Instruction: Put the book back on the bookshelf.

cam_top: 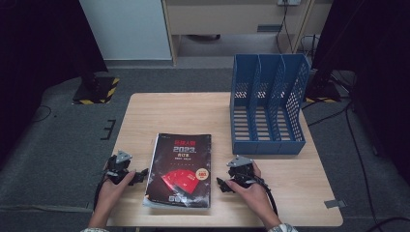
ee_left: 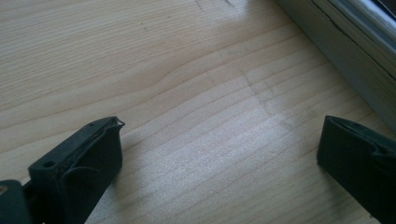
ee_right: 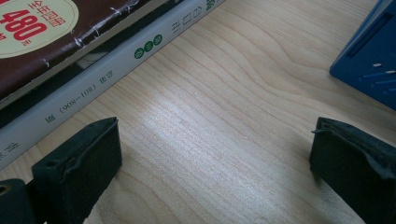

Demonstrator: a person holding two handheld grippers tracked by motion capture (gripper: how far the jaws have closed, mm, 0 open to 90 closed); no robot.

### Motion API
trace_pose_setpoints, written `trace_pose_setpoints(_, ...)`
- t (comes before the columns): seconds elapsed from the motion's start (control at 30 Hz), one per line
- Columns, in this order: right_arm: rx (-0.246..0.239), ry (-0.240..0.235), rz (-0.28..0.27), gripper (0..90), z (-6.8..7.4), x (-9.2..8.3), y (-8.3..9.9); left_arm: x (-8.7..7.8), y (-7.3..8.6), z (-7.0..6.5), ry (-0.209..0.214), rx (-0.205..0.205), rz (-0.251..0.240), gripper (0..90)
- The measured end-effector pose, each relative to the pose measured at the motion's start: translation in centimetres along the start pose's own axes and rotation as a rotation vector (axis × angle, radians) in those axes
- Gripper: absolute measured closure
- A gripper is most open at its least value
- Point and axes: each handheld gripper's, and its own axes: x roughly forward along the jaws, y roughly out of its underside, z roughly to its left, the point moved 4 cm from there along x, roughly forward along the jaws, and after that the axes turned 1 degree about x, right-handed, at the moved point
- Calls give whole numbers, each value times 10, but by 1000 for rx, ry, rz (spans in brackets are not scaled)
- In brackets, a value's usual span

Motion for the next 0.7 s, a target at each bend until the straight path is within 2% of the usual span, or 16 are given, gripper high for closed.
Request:
trace_pose_setpoints(0.3,0,-6,0,32,0,0,0,-1,1,-1,3,0,-3,4)
trace_pose_setpoints(0.4,2,-10,-3,39,0,-1,0,-3,1,1,1,-11,-17,42)
trace_pose_setpoints(0.5,-1,-15,-9,60,-2,-2,1,-6,-1,2,21,-29,-30,94)
trace_pose_setpoints(0.57,22,-23,-9,95,-3,-4,0,-7,-2,2,20,-32,-34,109)
trace_pose_setpoints(0.67,68,-43,-15,122,-3,-8,-3,-15,-5,0,20,-44,-68,118)
trace_pose_setpoints(0.7,65,-47,-22,133,-3,-10,-4,-18,-7,0,22,-48,-79,124)
